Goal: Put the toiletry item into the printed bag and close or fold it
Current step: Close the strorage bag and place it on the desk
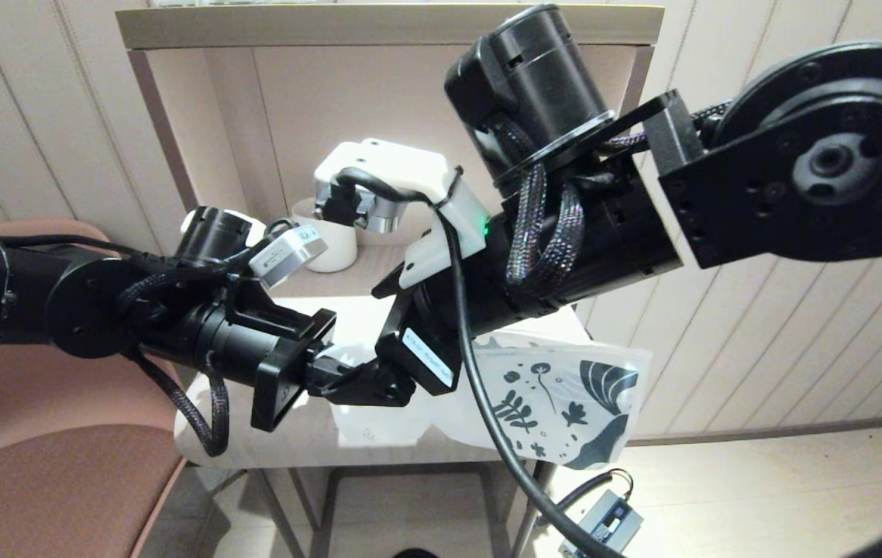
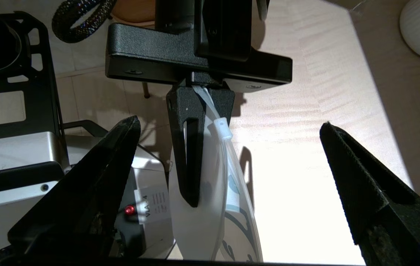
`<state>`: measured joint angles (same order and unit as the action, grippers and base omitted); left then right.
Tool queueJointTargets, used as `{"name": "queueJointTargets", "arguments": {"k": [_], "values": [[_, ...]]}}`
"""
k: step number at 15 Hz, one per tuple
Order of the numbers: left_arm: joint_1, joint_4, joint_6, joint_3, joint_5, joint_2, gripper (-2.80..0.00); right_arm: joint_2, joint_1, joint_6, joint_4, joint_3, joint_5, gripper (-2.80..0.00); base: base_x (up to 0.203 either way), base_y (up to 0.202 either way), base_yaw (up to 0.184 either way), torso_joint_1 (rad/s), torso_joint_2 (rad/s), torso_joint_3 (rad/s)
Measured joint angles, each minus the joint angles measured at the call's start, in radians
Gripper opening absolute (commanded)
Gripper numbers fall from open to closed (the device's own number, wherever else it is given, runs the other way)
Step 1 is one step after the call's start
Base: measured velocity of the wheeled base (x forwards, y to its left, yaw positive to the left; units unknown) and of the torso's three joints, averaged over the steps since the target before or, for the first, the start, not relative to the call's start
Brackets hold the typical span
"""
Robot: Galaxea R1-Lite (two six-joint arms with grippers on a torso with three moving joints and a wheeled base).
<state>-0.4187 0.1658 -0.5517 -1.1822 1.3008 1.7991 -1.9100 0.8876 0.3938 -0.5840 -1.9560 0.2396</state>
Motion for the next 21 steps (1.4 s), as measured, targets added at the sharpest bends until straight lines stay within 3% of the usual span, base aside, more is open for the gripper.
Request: {"name": "queueJointTargets", "arguments": {"k": [5,13,21], "values": [[-0.074,-0.004,-0.009,-0.018,0.004,0.021,-2.8,0.043,-0.024,-0.002,-0.017,0.001,0.059,0.0,0.0,0.0,0.0,0.0,0.0,0.0],[-0.079,-0.005,-0.01,-0.022,-0.001,0.043,-2.8,0.052,-0.048,-0.004,-0.067,0.017,0.122,0.0,0.0,0.0,0.0,0.0,0.0,0.0],[-0.078,-0.007,-0.01,-0.023,-0.004,0.047,-2.8,0.074,-0.047,-0.002,-0.068,0.078,0.128,0.0,0.0,0.0,0.0,0.0,0.0,0.0]]}}
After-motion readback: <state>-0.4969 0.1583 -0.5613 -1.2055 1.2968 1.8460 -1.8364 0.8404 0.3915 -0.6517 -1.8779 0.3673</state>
